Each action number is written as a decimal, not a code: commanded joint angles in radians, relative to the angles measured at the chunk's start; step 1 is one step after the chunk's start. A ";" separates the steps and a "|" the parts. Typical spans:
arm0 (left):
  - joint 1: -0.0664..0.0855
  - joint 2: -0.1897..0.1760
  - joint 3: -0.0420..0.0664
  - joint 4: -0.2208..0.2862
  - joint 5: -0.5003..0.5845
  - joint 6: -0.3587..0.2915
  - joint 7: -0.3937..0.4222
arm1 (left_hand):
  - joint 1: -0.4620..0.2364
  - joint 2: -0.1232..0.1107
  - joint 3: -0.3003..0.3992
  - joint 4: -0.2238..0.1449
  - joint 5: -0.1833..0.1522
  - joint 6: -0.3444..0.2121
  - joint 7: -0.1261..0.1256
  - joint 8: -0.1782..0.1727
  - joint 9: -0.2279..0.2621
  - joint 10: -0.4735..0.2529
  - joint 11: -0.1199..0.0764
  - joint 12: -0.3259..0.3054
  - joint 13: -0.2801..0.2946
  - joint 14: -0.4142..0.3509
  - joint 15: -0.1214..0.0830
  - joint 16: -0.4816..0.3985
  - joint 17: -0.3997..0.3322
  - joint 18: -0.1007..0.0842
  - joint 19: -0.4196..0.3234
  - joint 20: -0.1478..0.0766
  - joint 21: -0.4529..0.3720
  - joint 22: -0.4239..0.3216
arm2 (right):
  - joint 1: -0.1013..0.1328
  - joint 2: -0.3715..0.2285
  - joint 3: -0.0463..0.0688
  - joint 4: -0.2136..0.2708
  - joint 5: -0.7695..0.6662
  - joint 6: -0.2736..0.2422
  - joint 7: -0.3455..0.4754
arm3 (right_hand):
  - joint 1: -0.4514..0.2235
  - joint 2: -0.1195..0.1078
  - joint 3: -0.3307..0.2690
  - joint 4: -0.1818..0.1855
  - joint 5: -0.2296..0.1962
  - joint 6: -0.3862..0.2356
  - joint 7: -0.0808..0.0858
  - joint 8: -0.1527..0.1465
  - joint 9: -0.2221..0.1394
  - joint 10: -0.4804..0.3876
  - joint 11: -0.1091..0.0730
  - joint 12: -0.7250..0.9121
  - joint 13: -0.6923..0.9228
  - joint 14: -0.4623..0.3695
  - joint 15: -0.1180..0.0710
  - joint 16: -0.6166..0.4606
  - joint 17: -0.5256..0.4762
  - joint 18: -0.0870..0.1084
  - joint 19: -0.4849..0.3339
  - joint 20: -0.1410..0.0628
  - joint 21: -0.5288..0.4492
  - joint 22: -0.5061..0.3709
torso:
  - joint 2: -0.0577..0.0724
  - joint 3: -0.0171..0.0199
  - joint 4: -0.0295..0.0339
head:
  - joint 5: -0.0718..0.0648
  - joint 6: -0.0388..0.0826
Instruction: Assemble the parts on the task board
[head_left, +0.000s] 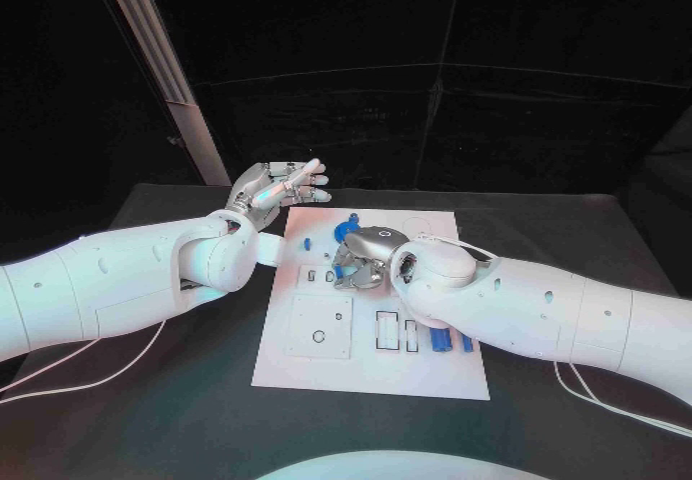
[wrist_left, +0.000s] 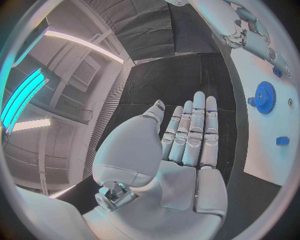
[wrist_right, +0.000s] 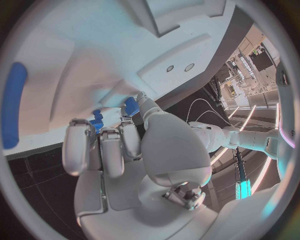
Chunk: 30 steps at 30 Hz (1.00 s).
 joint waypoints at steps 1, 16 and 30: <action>0.002 0.001 0.000 0.000 -0.001 0.015 0.006 | 0.006 0.001 0.005 0.000 0.004 0.007 -0.001 -0.004 0.000 0.008 -0.003 -0.006 -0.001 0.005 0.000 -0.006 0.002 0.014 0.007 0.000 -0.006 -0.002 | -0.005 -0.001 -0.005 -0.003 -0.002 0.004 -0.027 | -0.012 0.004 -0.013 0.007 -0.004 -0.019 0.004 0.000 0.002 -0.008 0.013 -0.008 0.021 0.102 0.018 0.012 0.255 -0.012 0.000 0.010 -0.005 -0.002 | 0.000 -0.0001 0.0001 | 0.000 0.000; 0.002 0.001 0.000 -0.003 -0.001 0.018 -0.003 | 0.006 0.001 0.005 0.000 0.004 0.007 -0.001 -0.005 0.000 0.008 -0.003 -0.006 -0.001 0.005 0.000 -0.006 0.002 0.014 0.008 0.000 -0.006 -0.002 | -0.005 -0.026 -0.005 0.028 0.030 -0.177 0.006 | -0.029 -0.016 -0.065 0.041 -0.014 -0.087 0.020 -0.009 0.001 -0.021 0.020 -0.020 0.008 0.092 0.021 -0.009 0.224 -0.010 -0.005 0.018 -0.010 -0.012 | -0.001 0.0006 -0.0005 | -0.001 0.001; 0.010 -0.023 0.001 -0.021 -0.261 0.061 -0.193 | -0.063 -0.074 -0.040 0.026 0.012 0.140 -0.107 0.030 0.030 0.280 -0.126 0.141 0.121 0.402 -0.135 0.947 0.876 0.018 0.359 -0.153 0.303 0.153 | 0.069 -0.230 0.007 0.155 0.500 -0.100 0.456 | 0.073 0.001 -0.081 0.005 0.003 -0.103 0.024 0.006 0.010 -0.256 0.024 -0.286 -0.267 0.012 0.025 -0.178 0.019 0.050 -0.171 0.025 -0.199 -0.360 | -0.012 0.0001 -0.0063 | 0.000 0.010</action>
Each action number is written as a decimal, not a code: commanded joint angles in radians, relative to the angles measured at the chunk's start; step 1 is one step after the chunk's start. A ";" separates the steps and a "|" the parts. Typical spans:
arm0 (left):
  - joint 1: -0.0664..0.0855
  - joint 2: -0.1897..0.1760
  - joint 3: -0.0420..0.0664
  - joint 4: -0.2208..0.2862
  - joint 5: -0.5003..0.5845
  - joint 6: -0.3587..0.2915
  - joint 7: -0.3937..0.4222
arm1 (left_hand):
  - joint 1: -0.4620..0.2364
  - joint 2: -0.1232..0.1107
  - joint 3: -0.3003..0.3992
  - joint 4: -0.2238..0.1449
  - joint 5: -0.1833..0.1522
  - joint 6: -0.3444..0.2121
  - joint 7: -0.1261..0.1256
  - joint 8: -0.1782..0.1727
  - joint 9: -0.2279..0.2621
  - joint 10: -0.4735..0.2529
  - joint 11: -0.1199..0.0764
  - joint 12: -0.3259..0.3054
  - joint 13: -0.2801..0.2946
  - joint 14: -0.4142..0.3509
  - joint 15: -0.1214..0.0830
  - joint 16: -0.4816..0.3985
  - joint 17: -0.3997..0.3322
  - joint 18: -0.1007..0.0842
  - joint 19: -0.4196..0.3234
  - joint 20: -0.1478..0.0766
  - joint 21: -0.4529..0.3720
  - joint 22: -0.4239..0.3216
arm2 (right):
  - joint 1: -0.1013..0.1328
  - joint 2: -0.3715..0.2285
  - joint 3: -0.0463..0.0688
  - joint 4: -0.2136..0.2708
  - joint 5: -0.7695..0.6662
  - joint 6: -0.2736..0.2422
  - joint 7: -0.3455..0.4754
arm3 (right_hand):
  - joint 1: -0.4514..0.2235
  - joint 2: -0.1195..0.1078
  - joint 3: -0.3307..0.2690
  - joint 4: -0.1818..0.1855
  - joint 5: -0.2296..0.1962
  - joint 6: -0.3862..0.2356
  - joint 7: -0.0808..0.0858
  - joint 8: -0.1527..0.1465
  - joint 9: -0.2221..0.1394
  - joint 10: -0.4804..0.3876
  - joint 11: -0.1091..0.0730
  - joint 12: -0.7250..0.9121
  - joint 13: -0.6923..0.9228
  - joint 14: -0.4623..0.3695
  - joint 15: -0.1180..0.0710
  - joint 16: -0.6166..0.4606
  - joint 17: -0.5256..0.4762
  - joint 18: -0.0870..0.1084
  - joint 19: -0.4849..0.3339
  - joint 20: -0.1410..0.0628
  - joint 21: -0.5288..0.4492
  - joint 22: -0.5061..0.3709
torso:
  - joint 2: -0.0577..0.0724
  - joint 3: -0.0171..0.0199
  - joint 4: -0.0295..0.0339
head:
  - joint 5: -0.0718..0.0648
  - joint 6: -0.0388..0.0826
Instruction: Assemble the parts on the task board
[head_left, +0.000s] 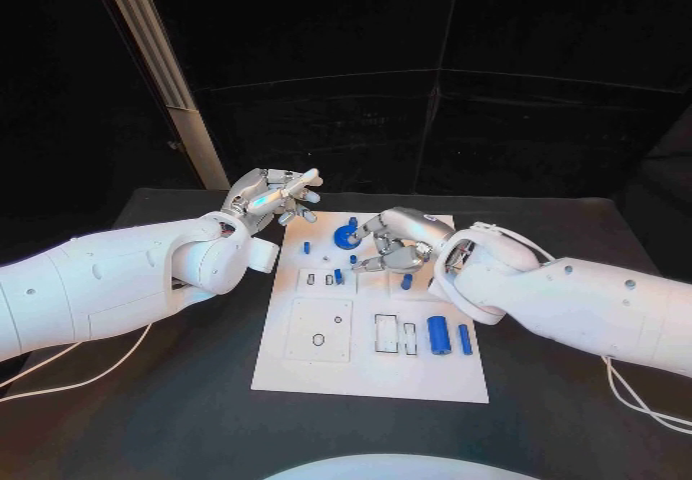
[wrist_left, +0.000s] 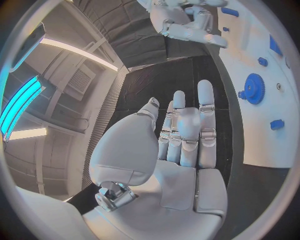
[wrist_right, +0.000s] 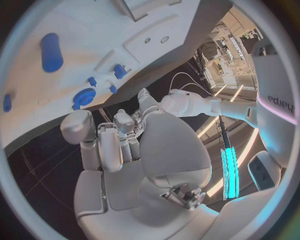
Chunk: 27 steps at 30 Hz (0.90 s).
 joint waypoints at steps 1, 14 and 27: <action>0.013 -0.004 0.001 -0.003 -0.188 0.050 -0.147 | -0.006 -0.014 -0.015 0.003 0.001 0.028 -0.013 0.011 0.012 0.052 -0.024 0.067 0.059 0.071 -0.022 0.306 0.314 0.012 0.053 -0.024 0.094 0.064 | 0.023 -0.041 0.010 0.022 0.278 0.077 0.192 | 0.036 0.013 0.006 -0.020 0.005 0.016 -0.004 0.015 0.006 -0.073 -0.004 -0.095 -0.099 -0.001 0.002 -0.067 -0.012 0.027 -0.058 -0.002 -0.079 -0.128 | -0.007 -0.0005 -0.0018 | -0.001 0.001; 0.092 0.015 0.001 -0.013 -0.632 0.282 -0.712 | -0.054 0.022 -0.024 0.046 0.000 0.001 -0.052 0.183 0.162 -0.008 -0.048 0.793 0.755 0.106 -0.049 0.583 0.623 -0.094 0.263 -0.045 0.714 0.887 | 0.074 -0.210 0.023 0.015 0.654 0.184 0.290 | 0.142 0.035 0.125 -0.091 -0.054 0.132 -0.011 0.010 0.001 -0.052 0.000 -0.876 -0.814 -0.096 0.011 -0.194 0.053 0.072 -0.257 0.010 -0.674 -0.687 | -0.038 0.0026 -0.0079 | 0.002 -0.012; 0.155 0.140 -0.041 -0.073 -0.863 0.442 -0.994 | -0.224 0.068 -0.243 0.102 -0.008 -0.089 -0.091 0.441 0.434 0.040 -0.086 1.062 1.039 0.106 -0.080 0.583 0.623 -0.107 0.274 -0.077 0.769 0.975 | 0.088 -0.224 0.024 -0.051 0.737 0.132 0.300 | 0.074 -0.003 0.138 -0.073 -0.015 0.137 0.005 -0.004 -0.005 0.008 0.012 -1.001 -0.966 -0.193 0.025 -0.584 -0.070 0.075 -0.190 0.021 -0.814 -0.775 | -0.051 0.0092 -0.0098 | 0.016 -0.028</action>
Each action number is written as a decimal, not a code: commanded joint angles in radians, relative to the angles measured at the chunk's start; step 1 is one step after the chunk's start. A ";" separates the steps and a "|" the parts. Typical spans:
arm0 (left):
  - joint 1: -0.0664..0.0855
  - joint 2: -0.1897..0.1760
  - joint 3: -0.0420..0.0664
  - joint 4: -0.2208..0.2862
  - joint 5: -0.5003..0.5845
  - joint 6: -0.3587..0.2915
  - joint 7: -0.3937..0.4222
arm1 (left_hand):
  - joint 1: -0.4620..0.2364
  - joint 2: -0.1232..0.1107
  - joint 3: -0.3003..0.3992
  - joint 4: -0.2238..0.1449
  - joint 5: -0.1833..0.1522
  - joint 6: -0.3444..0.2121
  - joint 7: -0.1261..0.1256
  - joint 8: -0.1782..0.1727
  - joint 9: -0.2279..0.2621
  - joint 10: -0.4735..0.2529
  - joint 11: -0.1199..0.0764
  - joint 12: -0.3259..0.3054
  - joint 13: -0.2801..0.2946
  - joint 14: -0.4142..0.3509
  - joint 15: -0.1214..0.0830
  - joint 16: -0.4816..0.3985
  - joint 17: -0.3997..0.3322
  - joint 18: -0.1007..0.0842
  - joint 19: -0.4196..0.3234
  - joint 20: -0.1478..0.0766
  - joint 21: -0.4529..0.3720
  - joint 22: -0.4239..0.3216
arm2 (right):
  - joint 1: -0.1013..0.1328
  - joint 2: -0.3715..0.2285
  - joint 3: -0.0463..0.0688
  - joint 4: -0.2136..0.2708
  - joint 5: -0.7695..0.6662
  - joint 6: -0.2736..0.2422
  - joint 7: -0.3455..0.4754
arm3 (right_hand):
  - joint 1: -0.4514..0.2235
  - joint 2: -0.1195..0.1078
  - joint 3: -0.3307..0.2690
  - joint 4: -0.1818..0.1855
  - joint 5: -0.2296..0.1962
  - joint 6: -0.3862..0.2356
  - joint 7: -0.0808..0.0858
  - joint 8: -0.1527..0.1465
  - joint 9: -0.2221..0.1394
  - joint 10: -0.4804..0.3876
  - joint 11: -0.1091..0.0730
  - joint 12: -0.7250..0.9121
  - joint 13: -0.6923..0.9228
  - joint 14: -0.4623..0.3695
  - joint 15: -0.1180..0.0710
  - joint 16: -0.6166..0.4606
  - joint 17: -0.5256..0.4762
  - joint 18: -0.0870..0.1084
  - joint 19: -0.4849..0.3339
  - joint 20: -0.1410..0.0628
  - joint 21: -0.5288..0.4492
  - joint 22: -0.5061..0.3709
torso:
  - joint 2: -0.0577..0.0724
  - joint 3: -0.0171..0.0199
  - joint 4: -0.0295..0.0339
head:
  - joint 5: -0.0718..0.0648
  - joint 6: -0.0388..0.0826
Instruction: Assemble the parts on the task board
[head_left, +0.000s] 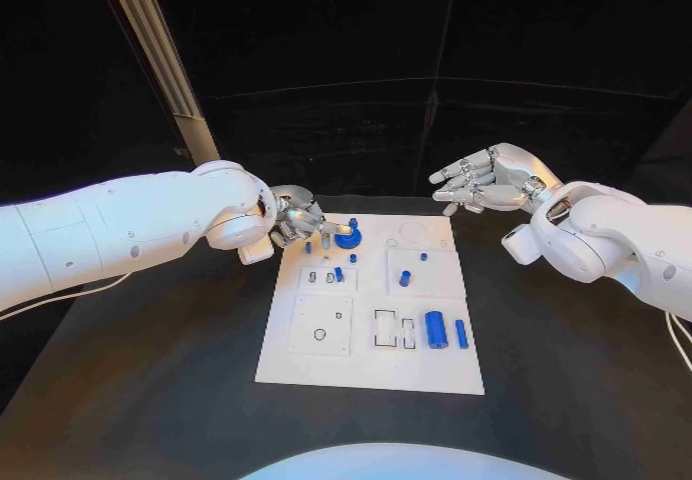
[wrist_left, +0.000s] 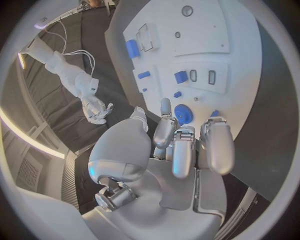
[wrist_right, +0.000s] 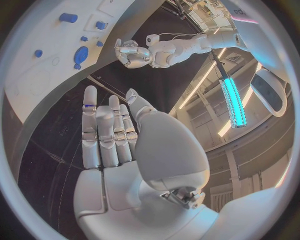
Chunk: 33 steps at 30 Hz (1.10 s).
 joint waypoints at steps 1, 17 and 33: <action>0.009 0.026 -0.011 -0.021 -0.103 0.076 -0.139 | -0.004 0.012 -0.018 0.002 -0.004 -0.012 -0.002 0.016 0.021 0.001 -0.007 0.007 0.006 0.106 -0.004 0.003 0.263 -0.020 0.001 -0.008 0.008 0.010 | 0.003 0.006 0.001 -0.004 0.056 -0.017 0.023 | -0.012 -0.002 0.006 0.003 0.007 -0.003 0.005 -0.007 -0.001 0.011 0.001 -0.009 -0.014 -0.010 0.000 -0.050 -0.011 0.005 0.014 -0.001 -0.015 -0.009 | -0.002 0.0027 -0.0014 | 0.005 -0.003; 0.014 0.136 -0.035 -0.102 -0.114 0.132 -0.188 | -0.029 0.037 -0.080 0.001 -0.003 -0.043 -0.004 0.053 0.077 -0.001 -0.008 0.010 0.011 0.106 -0.005 0.003 0.263 -0.023 0.004 -0.009 0.017 0.027 | 0.004 0.031 0.001 -0.014 0.039 -0.032 0.007 | -0.021 -0.009 0.005 0.002 0.013 -0.015 0.008 -0.009 -0.002 0.015 0.006 -0.023 -0.038 0.027 0.004 -0.015 0.034 0.003 0.031 0.003 -0.047 -0.027 | 0.000 -0.0004 -0.0006 | 0.010 -0.014; 0.000 0.176 -0.038 -0.144 -0.114 0.166 -0.195 | 0.056 0.065 -0.074 -0.008 -0.002 -0.106 0.016 0.023 0.091 -0.018 0.009 -0.007 -0.006 0.106 0.008 0.003 0.263 -0.022 -0.001 0.001 0.016 0.026 | 0.004 0.041 0.001 -0.024 0.038 -0.029 -0.006 | -0.024 -0.014 0.003 -0.007 0.054 -0.037 0.016 -0.007 -0.001 0.005 0.014 -0.028 -0.060 0.045 0.013 0.062 0.115 0.003 0.040 0.010 -0.080 -0.044 | -0.001 0.0014 0.0003 | 0.010 -0.025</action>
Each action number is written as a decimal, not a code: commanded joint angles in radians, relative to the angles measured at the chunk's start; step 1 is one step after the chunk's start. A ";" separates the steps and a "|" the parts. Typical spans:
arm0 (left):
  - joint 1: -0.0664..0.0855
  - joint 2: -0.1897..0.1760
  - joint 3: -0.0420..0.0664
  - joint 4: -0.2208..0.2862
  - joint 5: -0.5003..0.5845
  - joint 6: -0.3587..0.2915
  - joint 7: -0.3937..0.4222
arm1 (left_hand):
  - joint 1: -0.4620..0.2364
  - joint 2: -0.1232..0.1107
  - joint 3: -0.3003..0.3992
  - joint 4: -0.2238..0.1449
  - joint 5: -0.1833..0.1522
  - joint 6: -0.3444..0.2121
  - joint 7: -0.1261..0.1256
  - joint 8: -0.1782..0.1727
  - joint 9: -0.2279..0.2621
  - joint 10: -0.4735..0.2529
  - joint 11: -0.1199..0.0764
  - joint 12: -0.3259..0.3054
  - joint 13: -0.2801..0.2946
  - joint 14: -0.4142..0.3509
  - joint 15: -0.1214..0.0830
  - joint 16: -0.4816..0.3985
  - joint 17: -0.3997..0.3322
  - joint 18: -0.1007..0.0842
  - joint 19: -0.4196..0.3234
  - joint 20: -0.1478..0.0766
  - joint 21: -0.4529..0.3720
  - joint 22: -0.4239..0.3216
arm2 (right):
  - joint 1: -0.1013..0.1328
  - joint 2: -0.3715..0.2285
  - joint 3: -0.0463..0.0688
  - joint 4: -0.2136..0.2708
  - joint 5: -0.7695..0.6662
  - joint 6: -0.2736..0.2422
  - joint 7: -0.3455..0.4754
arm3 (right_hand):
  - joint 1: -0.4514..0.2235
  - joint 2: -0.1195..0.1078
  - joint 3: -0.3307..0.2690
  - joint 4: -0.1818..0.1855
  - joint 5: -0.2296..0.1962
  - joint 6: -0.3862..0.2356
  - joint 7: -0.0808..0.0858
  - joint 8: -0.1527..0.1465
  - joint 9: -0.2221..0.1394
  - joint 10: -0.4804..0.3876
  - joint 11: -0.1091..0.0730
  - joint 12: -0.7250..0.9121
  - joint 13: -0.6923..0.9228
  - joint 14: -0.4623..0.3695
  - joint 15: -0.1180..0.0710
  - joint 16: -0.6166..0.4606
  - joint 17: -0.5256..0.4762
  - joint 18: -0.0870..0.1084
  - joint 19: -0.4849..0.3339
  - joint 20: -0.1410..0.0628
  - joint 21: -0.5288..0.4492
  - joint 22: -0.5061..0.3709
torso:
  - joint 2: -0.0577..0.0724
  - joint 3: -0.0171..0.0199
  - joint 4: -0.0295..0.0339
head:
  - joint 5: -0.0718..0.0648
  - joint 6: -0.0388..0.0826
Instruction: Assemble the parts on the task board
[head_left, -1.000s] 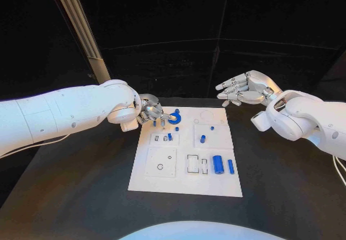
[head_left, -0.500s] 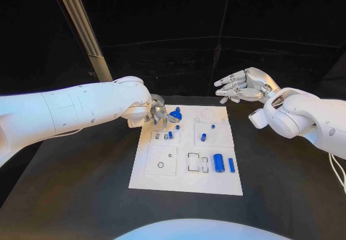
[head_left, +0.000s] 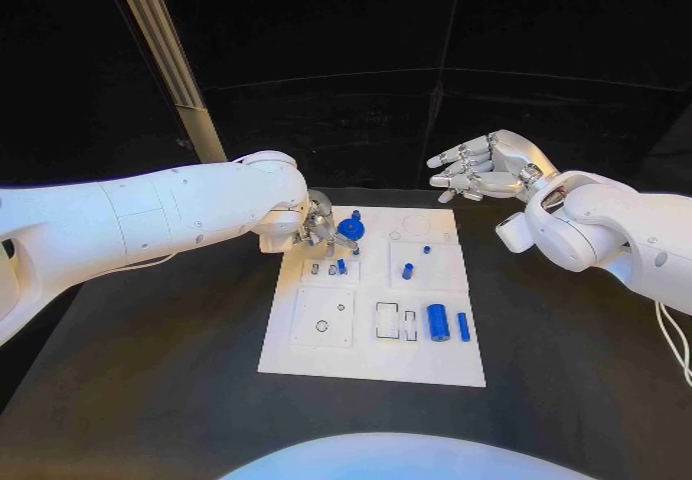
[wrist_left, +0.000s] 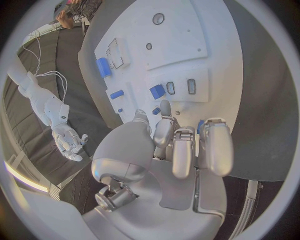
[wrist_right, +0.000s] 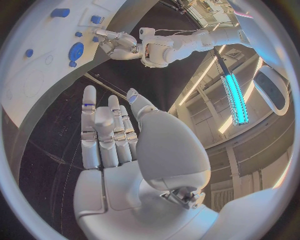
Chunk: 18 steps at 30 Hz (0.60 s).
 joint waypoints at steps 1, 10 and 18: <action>-0.001 0.004 0.000 -0.003 -0.011 0.023 -0.009 | 0.016 0.001 0.002 -0.001 -0.002 -0.024 0.011 -0.032 -0.017 -0.008 0.008 -0.007 -0.004 0.106 0.011 0.003 0.263 -0.009 -0.005 0.008 0.003 0.002 | 0.003 0.002 0.001 -0.003 0.005 -0.006 -0.001 | -0.011 -0.001 0.001 -0.004 0.004 -0.007 0.002 -0.004 -0.001 -0.002 0.006 -0.005 -0.001 -0.006 0.004 -0.005 0.055 0.003 0.007 0.000 -0.006 -0.001 | 0.000 0.0011 -0.0006 | 0.000 -0.003; -0.008 0.015 0.000 -0.005 -0.011 0.041 -0.012 | 0.024 0.002 -0.002 0.003 -0.002 -0.022 0.029 -0.100 -0.075 -0.011 0.025 -0.012 -0.006 0.106 0.026 0.003 0.263 -0.009 -0.006 0.023 0.005 0.007 | 0.003 0.009 0.001 -0.010 0.005 -0.005 -0.005 | -0.011 0.000 0.002 -0.005 0.011 -0.010 0.003 -0.004 0.000 -0.004 0.007 -0.004 -0.004 -0.009 0.005 -0.009 0.060 0.003 0.007 0.001 -0.010 -0.003 | 0.000 0.0011 0.0011 | -0.002 -0.006; -0.015 0.022 0.000 -0.012 -0.011 0.057 -0.015 | 0.026 0.002 -0.003 0.002 -0.002 -0.014 0.030 -0.110 -0.086 -0.012 0.026 -0.013 -0.007 0.106 0.027 0.003 0.263 -0.009 -0.006 0.025 0.005 0.008 | 0.002 0.011 0.001 -0.013 0.005 -0.004 -0.007 | -0.012 0.001 0.003 -0.005 0.016 -0.012 0.004 -0.003 0.000 -0.005 0.008 -0.004 -0.006 -0.010 0.006 -0.011 0.064 0.003 0.008 0.001 -0.013 -0.005 | -0.001 0.0012 0.0004 | -0.001 -0.008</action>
